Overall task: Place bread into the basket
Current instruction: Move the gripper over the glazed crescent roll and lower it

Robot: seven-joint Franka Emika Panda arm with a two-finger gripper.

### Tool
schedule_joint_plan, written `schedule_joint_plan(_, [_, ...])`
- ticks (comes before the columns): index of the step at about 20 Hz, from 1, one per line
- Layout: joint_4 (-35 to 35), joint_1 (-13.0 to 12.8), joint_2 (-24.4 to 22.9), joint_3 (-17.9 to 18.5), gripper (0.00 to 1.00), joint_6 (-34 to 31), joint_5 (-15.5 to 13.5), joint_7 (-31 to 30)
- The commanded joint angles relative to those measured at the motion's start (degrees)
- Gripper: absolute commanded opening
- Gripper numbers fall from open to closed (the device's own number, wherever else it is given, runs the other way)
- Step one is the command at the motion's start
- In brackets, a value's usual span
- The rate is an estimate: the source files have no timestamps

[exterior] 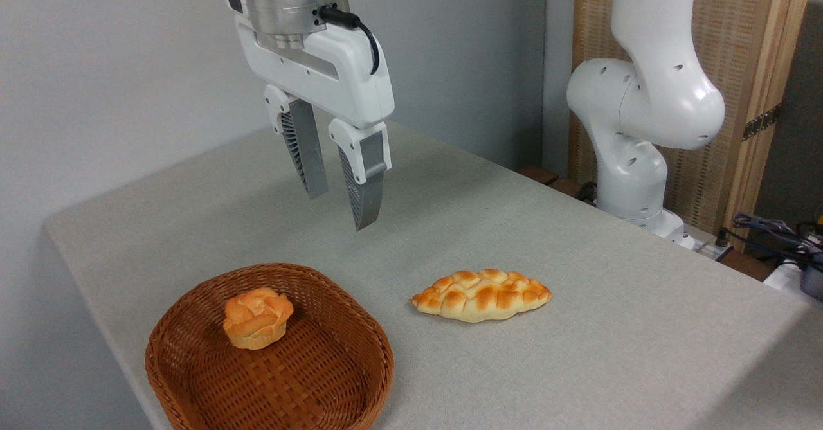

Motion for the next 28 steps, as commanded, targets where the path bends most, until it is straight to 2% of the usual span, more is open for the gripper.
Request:
schedule_joint_plan(1, [-0.14, -0.17, -0.34, 0.81, 1.0, -0.44, -0.09, 0.45])
schedule_joint_plan(11, [-0.93, -0.16, -0.96, 0.72, 1.0, -0.44, 0.09, 0.88])
schedule_joint_plan(14, [-3.04, -0.16, -2.18, 0.63, 1.0, -0.35, 0.09, 2.9])
schedule_joint_plan(17, [-6.72, -0.16, -4.73, 0.63, 1.0, -0.26, 0.09, 9.73])
schedule_joint_plan(22, [-17.61, -0.25, -11.41, 0.81, 1.0, 2.37, 0.26, 22.66])
schedule_joint_plan(25, [-21.93, -0.25, -12.91, 0.81, 1.0, 2.9, 0.26, 28.37])
schedule_joint_plan(28, [-28.59, -0.34, -15.01, 0.81, 1.0, 7.98, 0.44, 36.36])
